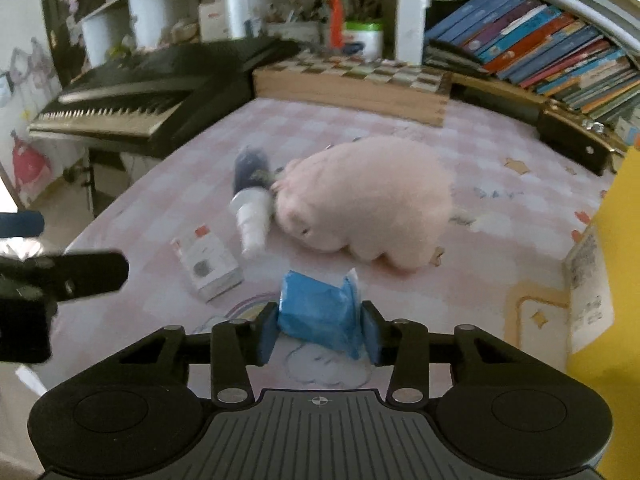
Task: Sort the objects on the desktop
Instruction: 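Grasp the blue sponge with the right gripper while the left grasps the white card box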
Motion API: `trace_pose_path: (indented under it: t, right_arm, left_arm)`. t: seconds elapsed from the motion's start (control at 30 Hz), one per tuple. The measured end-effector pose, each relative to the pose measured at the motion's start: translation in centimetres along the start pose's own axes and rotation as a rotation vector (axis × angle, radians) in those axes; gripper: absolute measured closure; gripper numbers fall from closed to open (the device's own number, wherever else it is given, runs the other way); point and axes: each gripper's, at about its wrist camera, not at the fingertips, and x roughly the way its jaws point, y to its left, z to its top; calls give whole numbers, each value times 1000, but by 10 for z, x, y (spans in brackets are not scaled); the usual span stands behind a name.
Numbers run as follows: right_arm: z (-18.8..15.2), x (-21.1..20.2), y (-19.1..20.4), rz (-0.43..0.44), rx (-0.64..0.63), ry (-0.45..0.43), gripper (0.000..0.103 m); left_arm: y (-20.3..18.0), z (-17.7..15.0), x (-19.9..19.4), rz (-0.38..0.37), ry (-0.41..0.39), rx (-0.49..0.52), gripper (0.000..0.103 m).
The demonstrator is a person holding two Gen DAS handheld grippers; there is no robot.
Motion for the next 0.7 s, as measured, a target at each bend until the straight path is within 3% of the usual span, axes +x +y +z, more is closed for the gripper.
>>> trace_pose_path:
  t: [0.17, 0.43, 0.6, 0.7]
  right_arm:
    - [10, -13, -19, -45, 21, -65, 62]
    - [10, -22, -31, -27, 30, -66, 62]
    - [11, -21, -34, -13, 39, -61, 62]
    - [10, -21, -34, -5, 41, -55, 62]
  left_arm:
    - [-11, 3, 19, -35, 27, 51, 5]
    - [-23, 10, 61, -179, 57, 259, 39]
    - [-24, 15, 79, -229, 90, 309, 39]
    - [-24, 17, 81, -254, 91, 292, 48]
